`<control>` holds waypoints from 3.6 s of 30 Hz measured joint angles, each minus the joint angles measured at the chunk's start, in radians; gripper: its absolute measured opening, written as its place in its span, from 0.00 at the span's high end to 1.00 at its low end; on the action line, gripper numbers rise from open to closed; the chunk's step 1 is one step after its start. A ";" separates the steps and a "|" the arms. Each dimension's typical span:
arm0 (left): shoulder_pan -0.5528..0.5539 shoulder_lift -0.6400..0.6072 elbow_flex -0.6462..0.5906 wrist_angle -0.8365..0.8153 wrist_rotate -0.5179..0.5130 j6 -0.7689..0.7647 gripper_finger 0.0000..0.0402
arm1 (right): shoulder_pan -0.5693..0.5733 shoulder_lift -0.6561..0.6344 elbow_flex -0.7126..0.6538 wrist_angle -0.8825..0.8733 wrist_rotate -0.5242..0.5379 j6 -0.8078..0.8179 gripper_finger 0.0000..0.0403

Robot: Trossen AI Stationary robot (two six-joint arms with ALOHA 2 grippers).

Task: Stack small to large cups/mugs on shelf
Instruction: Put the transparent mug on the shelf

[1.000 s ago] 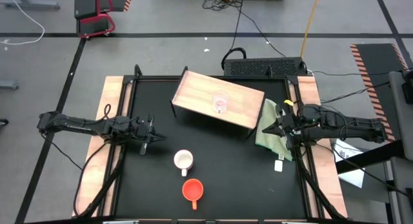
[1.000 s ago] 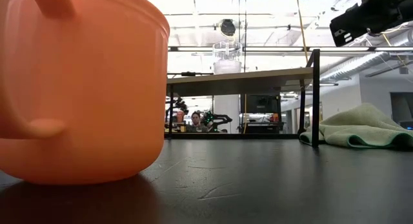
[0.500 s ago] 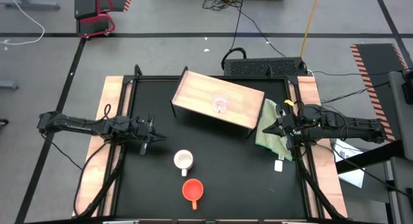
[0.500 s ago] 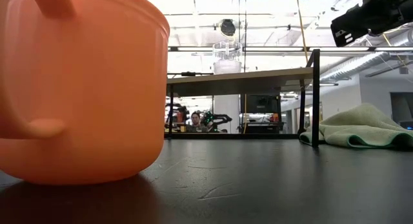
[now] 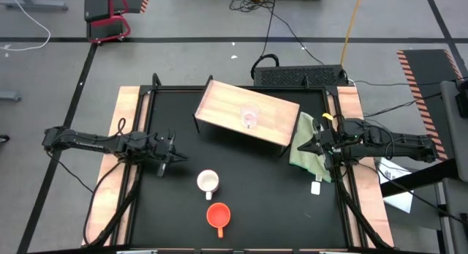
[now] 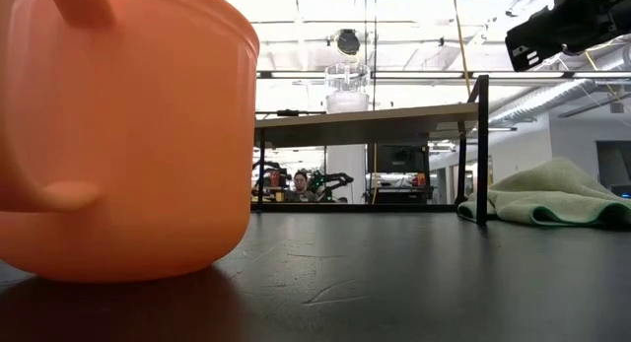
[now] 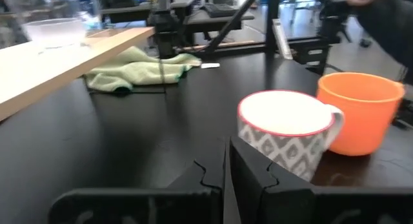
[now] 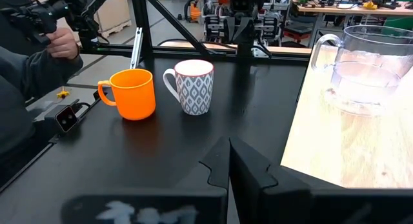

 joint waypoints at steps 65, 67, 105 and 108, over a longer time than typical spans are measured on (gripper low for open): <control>0.429 0.636 0.624 0.183 0.216 -0.055 1.00 | 0.052 -0.094 0.036 -0.086 -0.002 0.030 1.00; 0.438 0.642 0.630 0.182 0.218 -0.052 1.00 | 0.072 -0.118 0.042 -0.105 -0.002 0.032 1.00; 0.524 1.101 1.271 -0.228 0.398 0.006 1.00 | 0.105 -0.160 0.037 -0.129 0.003 0.021 1.00; 0.524 1.132 1.337 -0.261 0.398 0.019 1.00 | 0.105 -0.160 0.037 -0.129 0.003 0.021 1.00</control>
